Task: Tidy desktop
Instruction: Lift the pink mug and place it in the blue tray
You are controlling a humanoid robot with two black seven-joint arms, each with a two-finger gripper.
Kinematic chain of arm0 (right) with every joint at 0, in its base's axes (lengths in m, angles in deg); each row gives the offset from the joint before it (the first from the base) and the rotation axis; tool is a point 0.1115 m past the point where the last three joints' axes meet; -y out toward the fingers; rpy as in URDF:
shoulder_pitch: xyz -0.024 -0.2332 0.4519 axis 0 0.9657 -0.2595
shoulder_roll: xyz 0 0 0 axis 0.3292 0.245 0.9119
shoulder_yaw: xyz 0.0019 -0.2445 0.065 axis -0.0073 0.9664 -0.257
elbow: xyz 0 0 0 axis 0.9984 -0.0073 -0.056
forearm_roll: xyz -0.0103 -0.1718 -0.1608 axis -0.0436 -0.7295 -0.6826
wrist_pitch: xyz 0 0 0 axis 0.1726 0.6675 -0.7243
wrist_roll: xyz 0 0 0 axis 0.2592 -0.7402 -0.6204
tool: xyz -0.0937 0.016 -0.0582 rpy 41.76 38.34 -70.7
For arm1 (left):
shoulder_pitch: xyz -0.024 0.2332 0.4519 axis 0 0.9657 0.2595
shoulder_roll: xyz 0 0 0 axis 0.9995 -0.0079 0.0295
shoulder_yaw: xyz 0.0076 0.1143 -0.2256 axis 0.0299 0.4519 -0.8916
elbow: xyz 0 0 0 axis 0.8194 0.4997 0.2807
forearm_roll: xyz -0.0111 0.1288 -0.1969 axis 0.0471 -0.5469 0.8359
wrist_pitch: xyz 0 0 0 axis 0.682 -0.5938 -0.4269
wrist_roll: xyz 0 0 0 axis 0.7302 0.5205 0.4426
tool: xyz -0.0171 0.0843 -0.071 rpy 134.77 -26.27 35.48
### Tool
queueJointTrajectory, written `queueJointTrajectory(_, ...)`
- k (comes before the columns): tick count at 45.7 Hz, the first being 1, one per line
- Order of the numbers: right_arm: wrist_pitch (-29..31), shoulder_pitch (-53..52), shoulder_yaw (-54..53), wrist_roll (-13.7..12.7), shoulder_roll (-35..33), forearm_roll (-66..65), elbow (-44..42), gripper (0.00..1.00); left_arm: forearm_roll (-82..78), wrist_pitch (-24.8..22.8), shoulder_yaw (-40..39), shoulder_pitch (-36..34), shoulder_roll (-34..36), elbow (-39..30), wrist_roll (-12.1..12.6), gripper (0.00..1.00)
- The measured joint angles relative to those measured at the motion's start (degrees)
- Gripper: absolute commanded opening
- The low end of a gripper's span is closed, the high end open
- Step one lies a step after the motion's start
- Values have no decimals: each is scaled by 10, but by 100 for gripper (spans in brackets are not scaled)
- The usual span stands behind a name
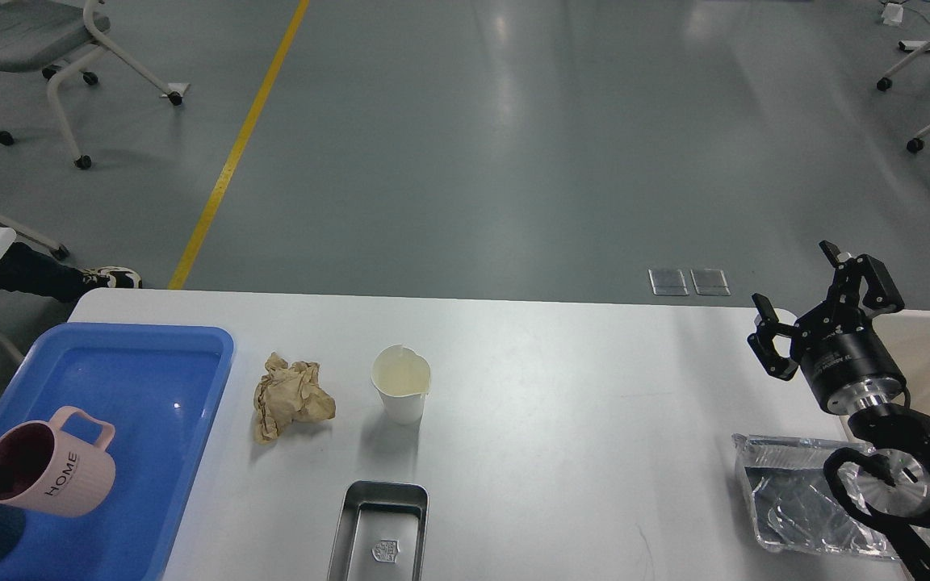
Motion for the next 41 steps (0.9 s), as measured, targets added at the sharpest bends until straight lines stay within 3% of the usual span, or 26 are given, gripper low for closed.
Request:
queueJointTrajectory(31, 2, 2, 0, 0, 2, -1, -1, 100, -58, 3, 5, -1, -131, 95, 7, 1)
queueJointTrajectory(41, 2, 4, 0, 0, 4, -6, -1, 100, -69, 3, 5, -1, -146, 107, 8, 4)
